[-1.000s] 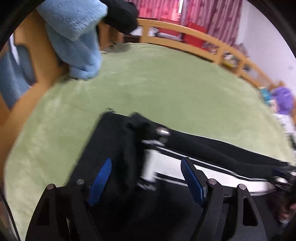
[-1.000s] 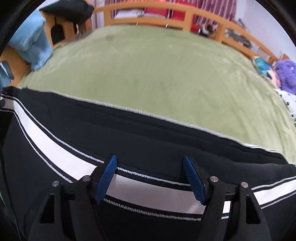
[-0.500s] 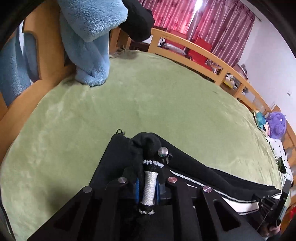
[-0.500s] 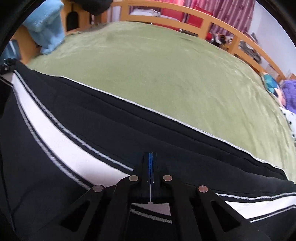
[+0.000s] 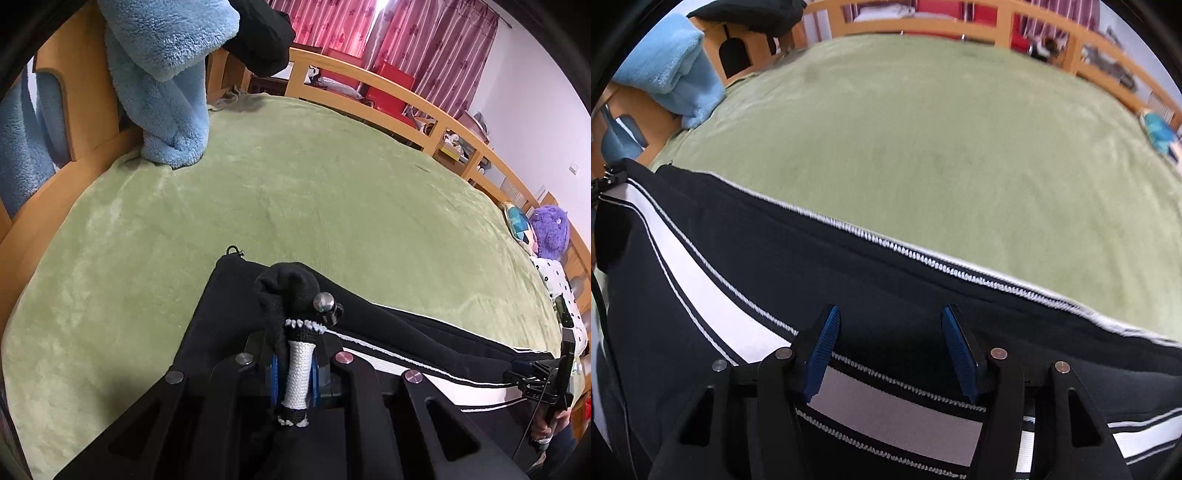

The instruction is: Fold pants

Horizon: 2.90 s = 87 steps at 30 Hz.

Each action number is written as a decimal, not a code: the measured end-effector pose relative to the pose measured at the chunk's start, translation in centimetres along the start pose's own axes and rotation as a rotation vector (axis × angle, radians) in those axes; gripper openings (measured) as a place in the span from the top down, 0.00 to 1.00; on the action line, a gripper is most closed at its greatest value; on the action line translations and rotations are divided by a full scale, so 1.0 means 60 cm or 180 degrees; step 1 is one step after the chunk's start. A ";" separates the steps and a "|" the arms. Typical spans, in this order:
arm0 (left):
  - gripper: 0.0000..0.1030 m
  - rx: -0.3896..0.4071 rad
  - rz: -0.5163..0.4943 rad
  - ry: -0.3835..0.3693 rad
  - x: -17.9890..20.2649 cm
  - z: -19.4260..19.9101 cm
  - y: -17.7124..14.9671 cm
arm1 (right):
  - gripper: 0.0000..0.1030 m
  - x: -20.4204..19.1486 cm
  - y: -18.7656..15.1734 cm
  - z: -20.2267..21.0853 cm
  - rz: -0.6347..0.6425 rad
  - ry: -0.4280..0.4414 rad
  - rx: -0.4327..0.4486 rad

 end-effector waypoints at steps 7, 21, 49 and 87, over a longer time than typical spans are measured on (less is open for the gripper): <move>0.88 0.0009 0.0024 0.0012 -0.005 0.007 0.004 | 0.95 -0.001 -0.003 -0.004 -0.0068 0.0079 0.0089; 0.88 0.0002 -0.0062 0.0029 0.000 0.016 0.000 | 0.39 -0.001 0.017 -0.024 0.0313 0.0125 -0.0168; 0.42 -0.0239 0.0008 0.0687 -0.050 -0.079 0.023 | 0.64 0.006 0.059 -0.006 0.0074 -0.0353 0.0229; 0.35 -0.0196 -0.0081 0.0036 -0.100 0.033 -0.177 | 0.39 -0.163 -0.209 0.099 -0.1241 -0.1133 0.0765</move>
Point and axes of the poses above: each gripper's, at about its wrist camera, not at the fingertips, and z roughly against the way its jaws point, x to its right, y to its top, the point moved 2 cm from there along -z, roughly the way its jaws point, and after that the axes turned 11 degrees about y, right-handed, at the moved point
